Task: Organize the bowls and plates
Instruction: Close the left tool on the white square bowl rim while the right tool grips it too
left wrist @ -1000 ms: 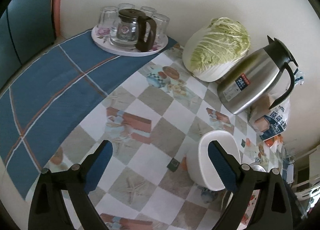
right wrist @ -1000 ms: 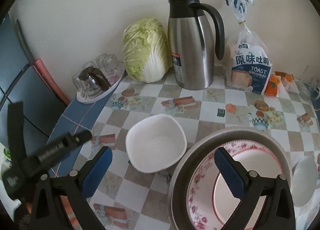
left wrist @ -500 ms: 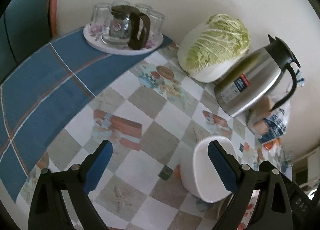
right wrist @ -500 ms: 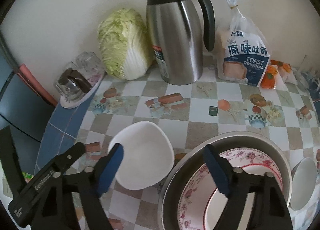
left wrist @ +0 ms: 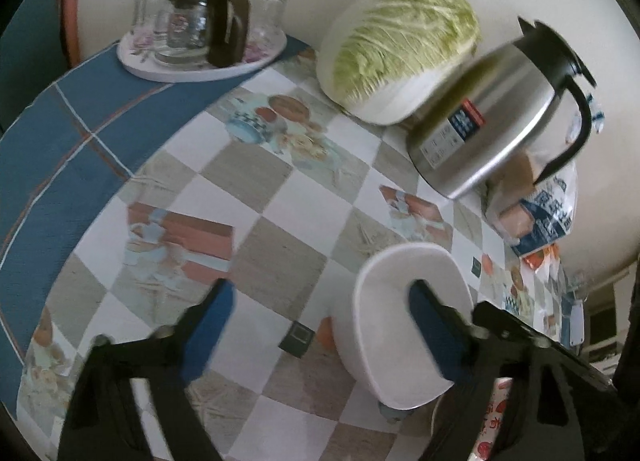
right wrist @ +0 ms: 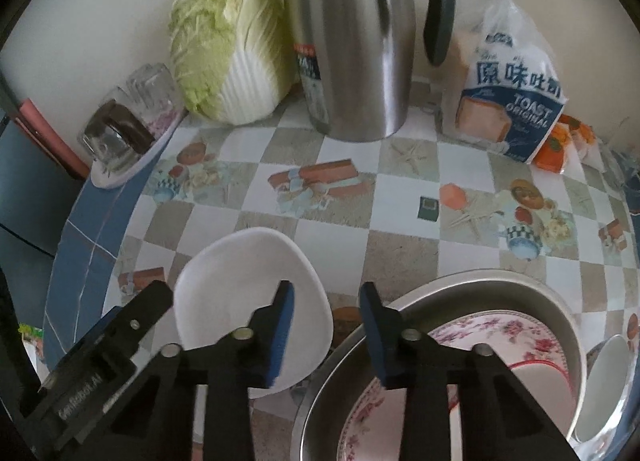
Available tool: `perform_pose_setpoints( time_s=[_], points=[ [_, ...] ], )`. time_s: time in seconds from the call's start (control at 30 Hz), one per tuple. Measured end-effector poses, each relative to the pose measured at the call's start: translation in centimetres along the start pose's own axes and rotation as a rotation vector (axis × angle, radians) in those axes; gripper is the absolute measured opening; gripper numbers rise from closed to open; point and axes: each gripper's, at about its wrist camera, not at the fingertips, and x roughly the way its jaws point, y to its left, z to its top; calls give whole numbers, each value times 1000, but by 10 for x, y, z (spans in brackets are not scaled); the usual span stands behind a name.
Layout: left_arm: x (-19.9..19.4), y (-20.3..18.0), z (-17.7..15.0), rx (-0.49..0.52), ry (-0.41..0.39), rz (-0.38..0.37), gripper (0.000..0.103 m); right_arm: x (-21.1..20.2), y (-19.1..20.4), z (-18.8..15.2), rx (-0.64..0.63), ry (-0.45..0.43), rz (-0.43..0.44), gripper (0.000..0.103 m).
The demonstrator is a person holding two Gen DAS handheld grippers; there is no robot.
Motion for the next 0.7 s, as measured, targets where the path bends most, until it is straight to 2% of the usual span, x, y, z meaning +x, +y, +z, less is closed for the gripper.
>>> perform_pose_setpoints(
  time_s=[0.13,0.2,0.3,0.37,0.7],
  points=[
    [15,-9,-7,8,54,-15,61,12,2,-3,-2,28,-6,15],
    [21,-13,-10,14,75,-28,43,15,4,-4,-7,34,-9,12],
    [31,-18,-15,17,111,-45,27,17,6,-4,-24,33,-17,12],
    [34,-19,-17,24,116,-19,19,17,5,-4,-19,36,-12,12],
    [26,1,-13,-27,112,41,11,24,20,-14,-54,59,40,9]
  ],
)
